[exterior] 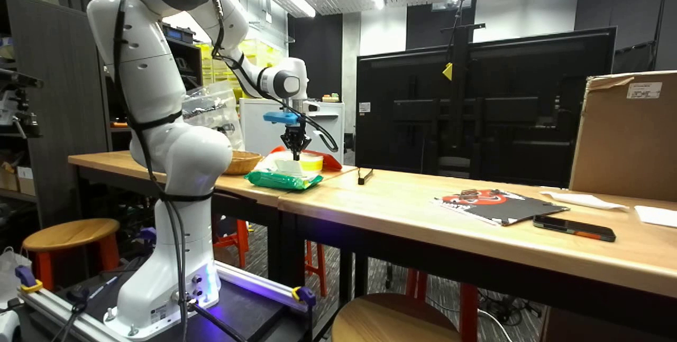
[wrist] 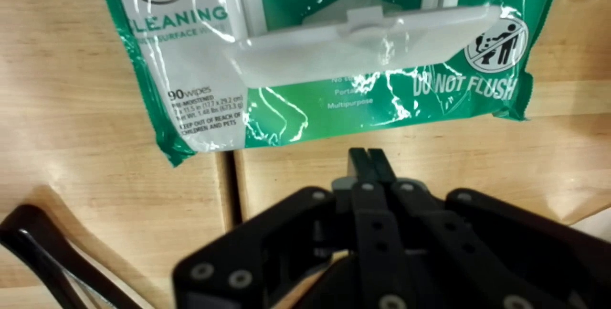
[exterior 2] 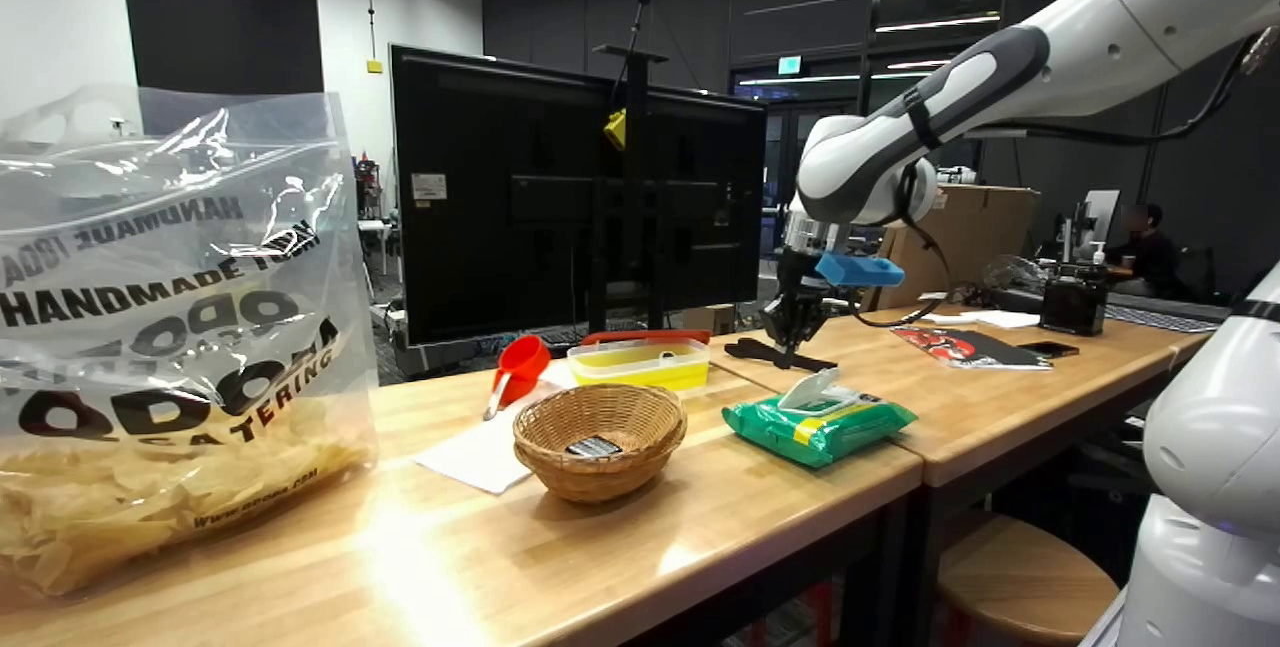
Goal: Close the wipes
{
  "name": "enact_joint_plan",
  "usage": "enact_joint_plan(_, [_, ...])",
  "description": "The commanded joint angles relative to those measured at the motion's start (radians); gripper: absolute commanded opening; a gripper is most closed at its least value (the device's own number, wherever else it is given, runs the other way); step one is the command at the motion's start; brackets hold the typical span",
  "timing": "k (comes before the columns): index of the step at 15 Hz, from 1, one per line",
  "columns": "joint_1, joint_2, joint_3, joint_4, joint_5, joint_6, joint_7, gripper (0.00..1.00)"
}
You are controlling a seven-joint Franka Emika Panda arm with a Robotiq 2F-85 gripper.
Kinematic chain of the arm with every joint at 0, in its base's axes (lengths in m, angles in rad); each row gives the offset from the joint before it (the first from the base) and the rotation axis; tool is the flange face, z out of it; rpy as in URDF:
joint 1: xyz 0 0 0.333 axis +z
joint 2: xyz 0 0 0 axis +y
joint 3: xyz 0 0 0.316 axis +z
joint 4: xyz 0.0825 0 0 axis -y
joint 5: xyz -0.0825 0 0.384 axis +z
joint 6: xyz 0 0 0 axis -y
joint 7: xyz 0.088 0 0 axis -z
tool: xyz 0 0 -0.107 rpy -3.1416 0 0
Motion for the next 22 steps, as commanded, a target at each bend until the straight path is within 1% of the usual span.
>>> enact_joint_plan(1, [-0.004, -0.070, 0.024, -0.052, -0.014, -0.001, 0.083, 0.00])
enact_joint_plan(6, [-0.014, -0.123, 0.056, -0.092, -0.021, -0.029, 0.210, 0.00])
enact_joint_plan(14, [-0.064, -0.234, 0.101, -0.142, -0.080, -0.067, 0.394, 0.00])
enact_joint_plan(18, [-0.074, -0.264, 0.105, -0.148, -0.073, -0.109, 0.432, 0.00])
enact_joint_plan(22, [-0.076, -0.253, 0.089, -0.143, -0.067, -0.120, 0.408, 0.00])
